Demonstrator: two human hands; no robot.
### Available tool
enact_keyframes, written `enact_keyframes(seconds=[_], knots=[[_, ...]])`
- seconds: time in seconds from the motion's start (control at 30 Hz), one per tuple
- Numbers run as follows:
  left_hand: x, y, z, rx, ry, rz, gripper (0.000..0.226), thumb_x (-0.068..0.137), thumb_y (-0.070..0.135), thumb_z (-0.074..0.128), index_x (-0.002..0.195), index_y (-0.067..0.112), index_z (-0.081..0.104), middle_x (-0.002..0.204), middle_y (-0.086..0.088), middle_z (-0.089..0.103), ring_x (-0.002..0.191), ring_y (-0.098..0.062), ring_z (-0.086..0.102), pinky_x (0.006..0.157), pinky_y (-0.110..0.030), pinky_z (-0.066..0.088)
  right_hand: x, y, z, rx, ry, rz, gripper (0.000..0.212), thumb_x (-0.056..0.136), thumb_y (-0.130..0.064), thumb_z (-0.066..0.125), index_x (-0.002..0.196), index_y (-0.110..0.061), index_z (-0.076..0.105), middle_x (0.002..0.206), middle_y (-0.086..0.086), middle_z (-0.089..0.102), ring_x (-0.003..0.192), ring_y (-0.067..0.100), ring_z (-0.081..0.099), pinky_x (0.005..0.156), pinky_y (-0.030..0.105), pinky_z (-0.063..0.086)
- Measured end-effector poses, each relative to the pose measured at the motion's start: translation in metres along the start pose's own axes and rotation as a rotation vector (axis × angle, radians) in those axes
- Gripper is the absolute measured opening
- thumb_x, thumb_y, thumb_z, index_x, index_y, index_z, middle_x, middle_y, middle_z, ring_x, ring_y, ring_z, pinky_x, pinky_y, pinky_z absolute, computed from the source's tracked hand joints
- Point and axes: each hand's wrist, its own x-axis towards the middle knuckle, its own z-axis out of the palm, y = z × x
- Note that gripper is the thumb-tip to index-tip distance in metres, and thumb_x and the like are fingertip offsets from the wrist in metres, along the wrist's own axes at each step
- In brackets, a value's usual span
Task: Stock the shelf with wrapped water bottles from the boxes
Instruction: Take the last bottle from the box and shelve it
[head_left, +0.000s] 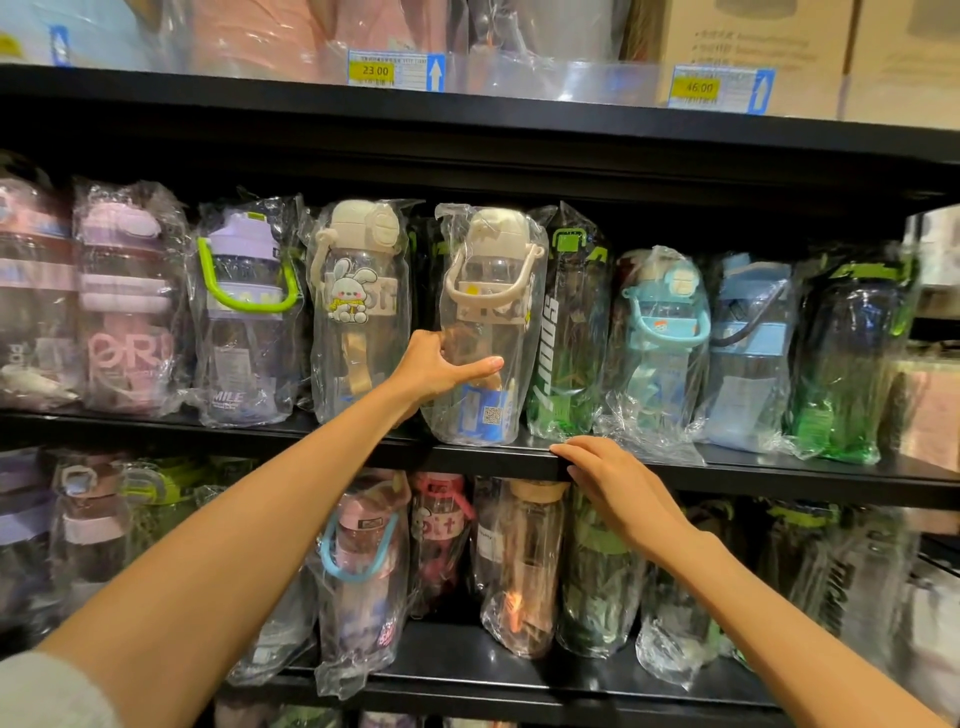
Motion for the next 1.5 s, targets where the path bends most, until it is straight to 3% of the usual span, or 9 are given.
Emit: enact_keyframes(seconds=[0.13, 0.27, 0.47, 0.67, 0.8, 0.97, 1.13, 1.27, 1.5], knots=[[0.002, 0.004, -0.003, 0.013, -0.019, -0.024, 0.028, 0.078, 0.033, 0.074, 0.094, 0.020, 0.055, 0.082, 0.018, 0.059, 0.076, 0.011, 0.052, 0.071, -0.012, 0.039, 0.001, -0.001, 0.000, 0.011, 0.008, 0.002, 0.033, 0.099, -0.014, 0.047, 0.131, -0.015, 0.056, 0.126, 0.000, 0.058, 0.112, 0.021, 0.056, 0.083, 0.029, 0.047], [0.004, -0.001, -0.005, 0.040, 0.043, -0.030, 0.043, 0.075, 0.039, 0.075, 0.103, 0.011, 0.059, 0.096, 0.005, 0.062, 0.091, -0.011, 0.058, 0.068, -0.016, 0.040, 0.001, -0.001, 0.001, 0.010, 0.010, -0.005, 0.033, 0.099, -0.015, 0.047, 0.131, -0.015, 0.055, 0.125, 0.001, 0.059, 0.112, 0.020, 0.055, 0.084, 0.030, 0.047], [-0.001, -0.001, -0.006, 0.030, 0.024, -0.092, 0.070, 0.071, 0.047, 0.074, 0.125, 0.008, 0.052, 0.117, -0.003, 0.062, 0.109, -0.019, 0.058, 0.095, -0.032, 0.045, 0.000, -0.001, 0.001, 0.009, 0.004, -0.005, 0.033, 0.098, -0.014, 0.047, 0.131, -0.014, 0.056, 0.125, 0.001, 0.059, 0.112, 0.021, 0.056, 0.084, 0.031, 0.048], [-0.008, 0.002, -0.006, 0.022, -0.002, -0.117, 0.075, 0.074, 0.047, 0.072, 0.131, 0.007, 0.047, 0.126, -0.004, 0.059, 0.116, -0.019, 0.055, 0.099, -0.033, 0.043, 0.002, -0.003, -0.002, 0.011, -0.034, 0.010, 0.035, 0.099, -0.016, 0.044, 0.133, -0.015, 0.053, 0.127, 0.000, 0.057, 0.115, 0.020, 0.053, 0.086, 0.030, 0.048], [-0.014, 0.003, -0.006, 0.035, 0.021, -0.118, 0.097, 0.069, 0.053, 0.074, 0.143, 0.007, 0.031, 0.144, -0.007, 0.043, 0.129, -0.021, 0.044, 0.105, -0.040, 0.040, 0.002, -0.005, -0.007, 0.021, -0.068, 0.015, 0.035, 0.100, -0.018, 0.043, 0.134, -0.015, 0.051, 0.128, 0.000, 0.056, 0.116, 0.020, 0.052, 0.089, 0.034, 0.049], [-0.023, 0.004, -0.005, 0.050, 0.093, -0.069, 0.089, 0.073, 0.047, 0.074, 0.142, 0.010, 0.032, 0.146, -0.005, 0.040, 0.131, -0.021, 0.040, 0.107, -0.036, 0.036, 0.002, -0.008, -0.010, 0.021, -0.110, 0.033, 0.037, 0.100, -0.019, 0.042, 0.137, -0.014, 0.048, 0.133, 0.002, 0.053, 0.120, 0.021, 0.049, 0.095, 0.033, 0.045], [-0.031, 0.006, -0.005, 0.159, 0.143, -0.006, 0.072, 0.081, 0.037, 0.070, 0.138, 0.008, 0.037, 0.140, -0.006, 0.047, 0.127, -0.020, 0.045, 0.094, -0.024, 0.035, 0.001, -0.012, -0.011, 0.021, -0.121, 0.072, 0.039, 0.100, -0.018, 0.041, 0.138, -0.012, 0.044, 0.136, 0.005, 0.050, 0.124, 0.022, 0.046, 0.099, 0.034, 0.042], [-0.036, 0.008, -0.004, 0.227, 0.186, -0.001, 0.076, 0.084, 0.035, 0.067, 0.143, 0.005, 0.029, 0.144, -0.010, 0.042, 0.131, -0.024, 0.041, 0.103, -0.032, 0.035, -0.006, -0.016, -0.012, 0.017, -0.062, 0.090, 0.040, 0.100, -0.017, 0.043, 0.139, -0.009, 0.043, 0.141, 0.007, 0.046, 0.129, 0.023, 0.044, 0.104, 0.032, 0.036], [-0.076, -0.009, -0.003, 0.499, 0.177, 0.200, 0.057, 0.093, 0.025, 0.056, 0.139, 0.001, 0.034, 0.141, -0.016, 0.040, 0.129, -0.027, 0.040, 0.105, -0.033, 0.033, -0.041, -0.018, -0.004, -0.026, -0.016, 0.071, 0.043, 0.094, -0.010, 0.052, 0.136, -0.002, 0.048, 0.145, 0.014, 0.043, 0.135, 0.030, 0.039, 0.112, 0.041, 0.031]])
